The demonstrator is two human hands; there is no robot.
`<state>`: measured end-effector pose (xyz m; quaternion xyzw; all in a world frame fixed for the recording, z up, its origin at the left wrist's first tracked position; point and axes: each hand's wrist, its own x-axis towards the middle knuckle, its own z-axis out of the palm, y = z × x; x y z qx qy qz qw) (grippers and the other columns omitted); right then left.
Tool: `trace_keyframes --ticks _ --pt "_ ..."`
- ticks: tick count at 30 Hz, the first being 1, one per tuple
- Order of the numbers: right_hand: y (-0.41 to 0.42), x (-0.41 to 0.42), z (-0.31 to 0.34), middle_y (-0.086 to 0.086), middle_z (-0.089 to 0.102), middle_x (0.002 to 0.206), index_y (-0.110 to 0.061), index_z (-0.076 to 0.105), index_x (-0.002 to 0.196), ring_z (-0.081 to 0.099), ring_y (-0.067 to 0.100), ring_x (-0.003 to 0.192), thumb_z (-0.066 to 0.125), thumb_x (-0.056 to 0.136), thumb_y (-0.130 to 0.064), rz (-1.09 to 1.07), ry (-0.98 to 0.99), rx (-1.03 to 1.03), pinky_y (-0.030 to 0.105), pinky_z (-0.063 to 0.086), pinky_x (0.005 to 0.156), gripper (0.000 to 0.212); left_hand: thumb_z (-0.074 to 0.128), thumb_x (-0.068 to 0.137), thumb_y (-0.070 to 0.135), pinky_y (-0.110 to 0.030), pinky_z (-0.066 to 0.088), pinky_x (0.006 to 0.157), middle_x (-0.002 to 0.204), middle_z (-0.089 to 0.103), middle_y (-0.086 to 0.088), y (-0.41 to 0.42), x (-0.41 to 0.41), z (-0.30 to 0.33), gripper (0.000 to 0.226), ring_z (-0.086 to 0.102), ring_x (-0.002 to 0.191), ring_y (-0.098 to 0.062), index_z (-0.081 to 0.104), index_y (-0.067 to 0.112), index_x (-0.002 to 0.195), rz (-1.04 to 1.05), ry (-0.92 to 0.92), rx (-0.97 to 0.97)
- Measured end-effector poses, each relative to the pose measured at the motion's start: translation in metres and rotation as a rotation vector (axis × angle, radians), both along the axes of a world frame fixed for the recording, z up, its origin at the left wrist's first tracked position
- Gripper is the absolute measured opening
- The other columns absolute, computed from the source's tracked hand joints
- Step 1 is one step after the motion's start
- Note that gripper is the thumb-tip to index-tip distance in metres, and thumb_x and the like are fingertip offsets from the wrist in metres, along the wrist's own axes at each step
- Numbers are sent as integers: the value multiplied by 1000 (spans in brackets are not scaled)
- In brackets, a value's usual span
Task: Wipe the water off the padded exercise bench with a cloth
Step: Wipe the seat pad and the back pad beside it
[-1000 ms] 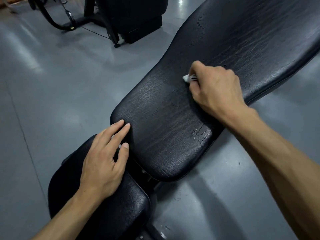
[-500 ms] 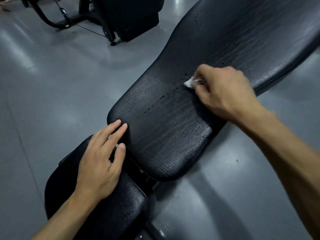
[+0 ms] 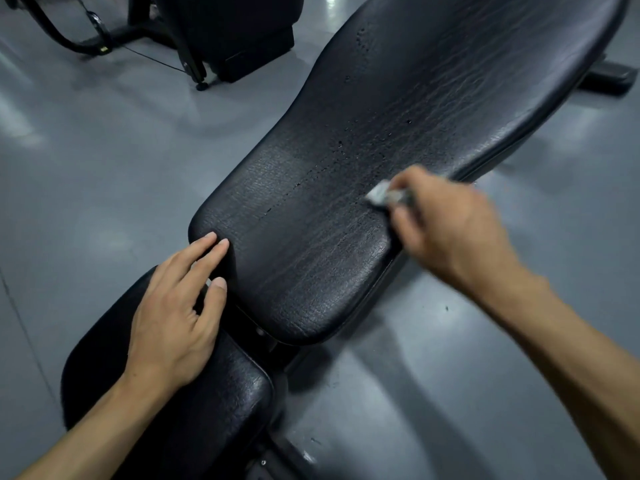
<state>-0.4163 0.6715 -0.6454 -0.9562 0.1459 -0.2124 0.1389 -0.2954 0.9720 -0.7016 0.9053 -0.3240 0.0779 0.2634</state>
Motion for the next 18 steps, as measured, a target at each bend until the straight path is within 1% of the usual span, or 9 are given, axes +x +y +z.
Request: trace_keyframes --ticks 2,3,5,7,10,13,15,17,18 --pt "-26 -3 4 11 69 83 -19 59 106 66 40 80 49 97 -36 -129 -117 101 48 53 70 22 43 99 37 -9 21 111 153 47 14 -1 -1 0 50 46 137 -15 56 26 146 9 5 -3" --pt "-27 -4 4 10 68 80 -17 59 105 65 40 77 51 98 -33 -151 -146 126 47 52 69 19 42 99 39 -13 23 112 154 46 15 -1 -1 0 51 46 137 -15 55 26 147 13 8 -3" --pt "-9 -7 -2 10 68 81 -16 59 103 64 39 75 49 95 -31 -150 -140 121 45 50 66 20 41 99 40 -19 26 112 154 46 15 -2 -2 0 52 45 138 -15 55 26 147 16 8 -1" --pt "23 -9 -6 9 69 86 -17 58 102 65 38 77 47 92 -32 -85 -101 91 43 50 65 21 41 99 40 -19 26 112 154 46 14 -2 -3 0 52 45 139 -15 55 26 147 13 4 -1" --pt "70 -12 -9 3 68 94 -21 55 103 67 35 83 44 94 -32 91 38 87 43 54 67 18 42 99 39 -20 26 111 154 46 15 -2 -3 0 51 44 139 -13 55 26 147 18 8 1" --pt "86 -16 -5 -5 62 90 -26 46 95 66 26 79 49 94 -31 196 82 34 37 48 59 6 41 99 39 -24 29 111 154 46 14 -2 -4 1 51 45 139 -14 54 27 147 17 8 -2" --pt "82 -20 -3 -4 55 90 -24 45 95 63 24 77 55 93 -39 208 71 6 36 47 57 18 41 99 40 -26 30 110 154 46 15 -2 -4 2 52 45 138 -13 54 27 147 15 15 -6" --pt "76 -25 -5 -1 51 96 -21 50 99 58 24 80 59 91 -48 176 84 -52 38 50 62 30 41 99 40 -25 30 110 154 46 15 -2 -4 2 51 45 138 -14 54 27 147 9 16 -9" --pt "74 -28 -4 0 50 97 -20 52 99 55 24 81 60 90 -48 151 86 -78 39 50 65 31 41 99 39 -25 30 111 154 46 15 -2 -4 2 51 45 138 -14 55 27 147 6 13 -10"
